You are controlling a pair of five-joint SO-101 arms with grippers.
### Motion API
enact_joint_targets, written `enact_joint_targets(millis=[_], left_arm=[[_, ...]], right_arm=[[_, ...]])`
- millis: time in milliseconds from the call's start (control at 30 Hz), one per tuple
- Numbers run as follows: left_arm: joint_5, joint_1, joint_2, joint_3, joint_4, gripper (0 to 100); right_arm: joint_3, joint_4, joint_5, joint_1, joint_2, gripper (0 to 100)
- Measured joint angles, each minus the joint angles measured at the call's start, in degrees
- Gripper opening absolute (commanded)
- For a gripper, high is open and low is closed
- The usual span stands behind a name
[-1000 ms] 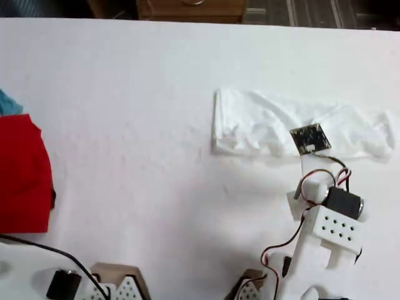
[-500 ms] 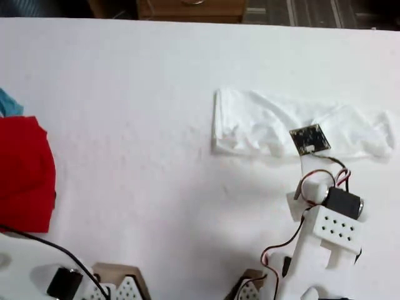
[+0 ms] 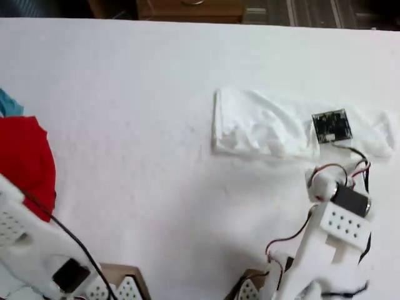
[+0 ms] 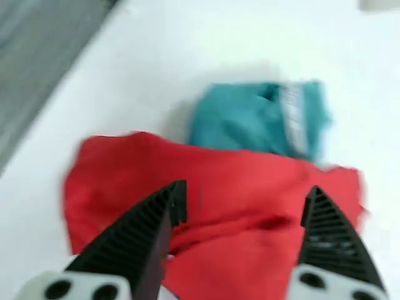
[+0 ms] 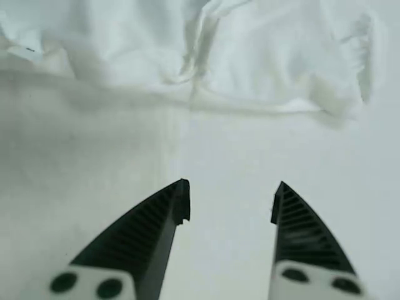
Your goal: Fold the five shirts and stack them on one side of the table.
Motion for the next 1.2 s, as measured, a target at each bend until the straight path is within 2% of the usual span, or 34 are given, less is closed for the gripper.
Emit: enact_joint_targets(millis=[133, 300, 467, 833, 967, 1167, 1200], left_arm=[[0.0, 8.3, -11.2, 18.6, 0.0, 30], [0.0, 22.0, -25.3, 41.1, 0.0, 30], [0.0, 31.6, -30.3, 56.3, -2.7, 30], [0.1, 32.7, -30.7, 70.1, -2.7, 29], [0.1, 32.6, -30.7, 71.6, -2.5, 24], [0.1, 32.5, -30.7, 71.6, -2.5, 23], [0.1, 32.5, -30.7, 71.6, -2.5, 23]], right_arm=[[-7.5, -2.7, 0.0, 0.4, 12.7, 21.1], [-24.3, -3.3, -0.4, 4.8, 32.2, 21.1], [-42.2, -3.3, -0.4, 9.3, 51.1, 21.1], [-78.2, -3.1, -0.4, 11.2, 87.8, 20.8], [-93.2, 3.9, -0.1, 10.9, 98.4, 20.2], [-113.1, 19.1, -0.2, 10.8, 108.5, 2.0], [-115.9, 21.0, -0.2, 10.8, 109.5, 1.4]])
